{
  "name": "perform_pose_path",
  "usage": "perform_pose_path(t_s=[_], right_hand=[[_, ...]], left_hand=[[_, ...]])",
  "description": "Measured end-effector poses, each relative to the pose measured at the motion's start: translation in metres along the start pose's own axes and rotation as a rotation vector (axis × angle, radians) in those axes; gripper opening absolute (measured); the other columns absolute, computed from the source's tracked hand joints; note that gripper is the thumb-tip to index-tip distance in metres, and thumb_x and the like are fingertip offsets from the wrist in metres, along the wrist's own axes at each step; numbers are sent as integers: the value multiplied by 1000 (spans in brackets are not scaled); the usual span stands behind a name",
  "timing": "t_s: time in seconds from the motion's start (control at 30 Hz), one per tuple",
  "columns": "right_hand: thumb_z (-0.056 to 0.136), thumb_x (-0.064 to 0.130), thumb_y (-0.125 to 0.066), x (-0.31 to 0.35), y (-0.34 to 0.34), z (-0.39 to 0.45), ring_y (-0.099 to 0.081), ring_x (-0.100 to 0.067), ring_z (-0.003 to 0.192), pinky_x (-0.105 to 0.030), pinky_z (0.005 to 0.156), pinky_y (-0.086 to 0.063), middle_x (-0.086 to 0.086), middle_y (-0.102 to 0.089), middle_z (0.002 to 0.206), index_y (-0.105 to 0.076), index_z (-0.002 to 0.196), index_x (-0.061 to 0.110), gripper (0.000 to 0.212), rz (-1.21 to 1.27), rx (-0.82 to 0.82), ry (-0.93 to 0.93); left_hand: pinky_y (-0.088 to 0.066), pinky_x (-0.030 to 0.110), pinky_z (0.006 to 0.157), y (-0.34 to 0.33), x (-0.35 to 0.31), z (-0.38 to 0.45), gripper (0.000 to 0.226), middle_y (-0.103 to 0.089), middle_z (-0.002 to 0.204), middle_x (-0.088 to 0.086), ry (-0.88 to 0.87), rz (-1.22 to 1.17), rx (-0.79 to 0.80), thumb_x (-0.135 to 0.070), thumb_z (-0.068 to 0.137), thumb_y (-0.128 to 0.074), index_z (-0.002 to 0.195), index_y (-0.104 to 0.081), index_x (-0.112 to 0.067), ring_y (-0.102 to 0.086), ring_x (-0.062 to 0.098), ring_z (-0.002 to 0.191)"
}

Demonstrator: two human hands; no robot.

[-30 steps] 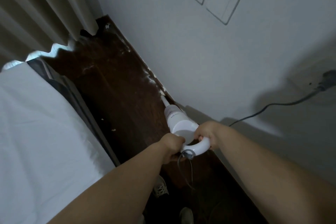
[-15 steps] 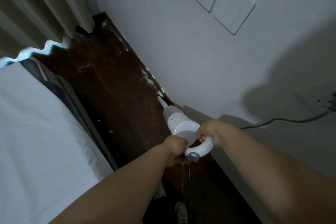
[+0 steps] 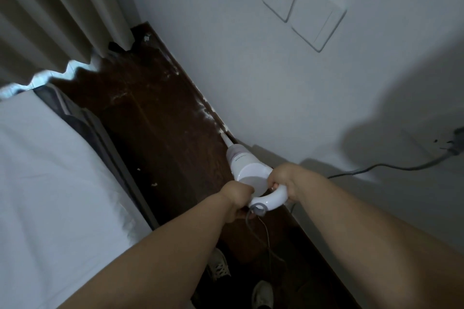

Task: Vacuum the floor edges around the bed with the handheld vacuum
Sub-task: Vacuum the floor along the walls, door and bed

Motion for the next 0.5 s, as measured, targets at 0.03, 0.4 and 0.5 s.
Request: perform_pose_path(t_s=[0.03,0.4,0.5], right_hand=[[83,-10,-47,3,-4,3,-43,-22,54,-26,45,-38,-14,-49,58,-48,68,5,21,-11,2,10],[77,-7,-51,20,-13,29,-45,-23,64,-30,52,-43,-15,-50,88,-55,93,6,20,-29,15,11],[79,-7,-50,12,-5,25,-45,-23,62,-30,49,-40,-14,-47,80,-54,94,5,20,-30,24,-3]], left_hand=[[-52,34,59,4,-2,1,35,-58,103,19,-1,-1,-16,-11,100,-41,133,-41,2,-58,24,73],[-53,31,56,22,-20,7,38,-55,108,17,-3,71,-63,-14,101,-41,137,-38,0,-59,21,74],[-53,31,54,13,-19,5,39,-56,107,16,6,80,-45,-13,101,-41,137,-37,1,-60,22,76]])
Point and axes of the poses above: each hand's wrist, its own z-axis towards the middle knuckle, its own y-axis out of the back of the hand, x = y × z, the point moved 3 cm from there along z, towards the middle knuckle
